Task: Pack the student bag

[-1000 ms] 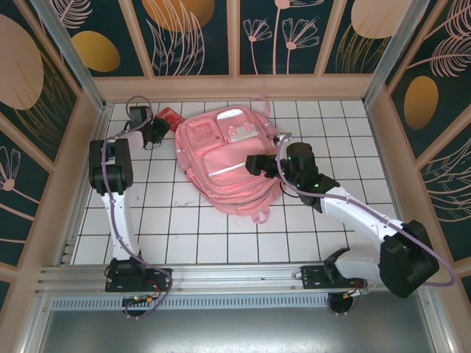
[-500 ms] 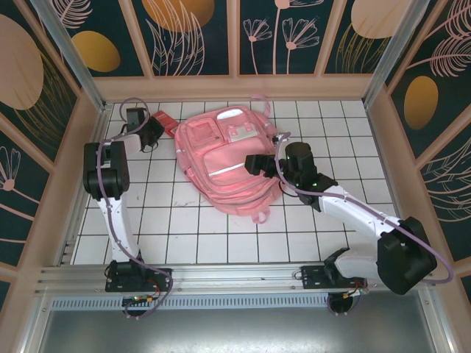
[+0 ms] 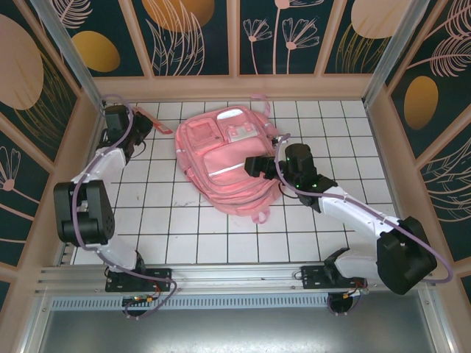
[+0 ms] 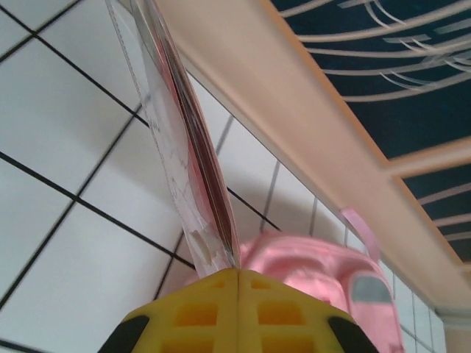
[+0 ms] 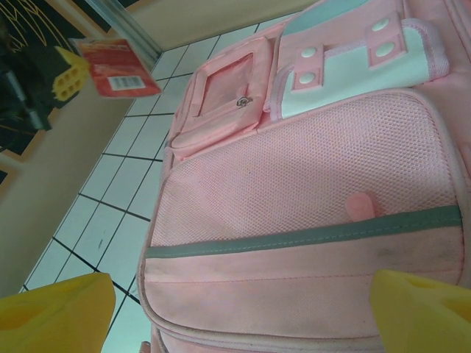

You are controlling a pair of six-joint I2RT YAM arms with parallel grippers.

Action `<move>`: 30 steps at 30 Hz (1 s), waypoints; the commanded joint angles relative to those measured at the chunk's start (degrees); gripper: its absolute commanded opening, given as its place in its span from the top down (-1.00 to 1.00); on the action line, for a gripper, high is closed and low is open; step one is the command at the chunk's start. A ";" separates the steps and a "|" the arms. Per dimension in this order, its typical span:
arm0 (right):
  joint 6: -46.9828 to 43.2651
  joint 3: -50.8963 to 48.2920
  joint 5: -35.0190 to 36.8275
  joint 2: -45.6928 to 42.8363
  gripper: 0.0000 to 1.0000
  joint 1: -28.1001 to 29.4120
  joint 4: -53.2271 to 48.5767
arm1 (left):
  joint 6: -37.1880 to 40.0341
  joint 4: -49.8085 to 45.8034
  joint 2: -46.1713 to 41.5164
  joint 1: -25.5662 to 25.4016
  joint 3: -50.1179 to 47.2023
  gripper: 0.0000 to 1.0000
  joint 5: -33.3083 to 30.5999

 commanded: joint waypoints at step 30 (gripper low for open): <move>20.85 6.97 -32.10 13.17 -0.17 -0.94 28.58 | 6.74 16.28 -26.30 -24.33 -19.78 1.00 33.48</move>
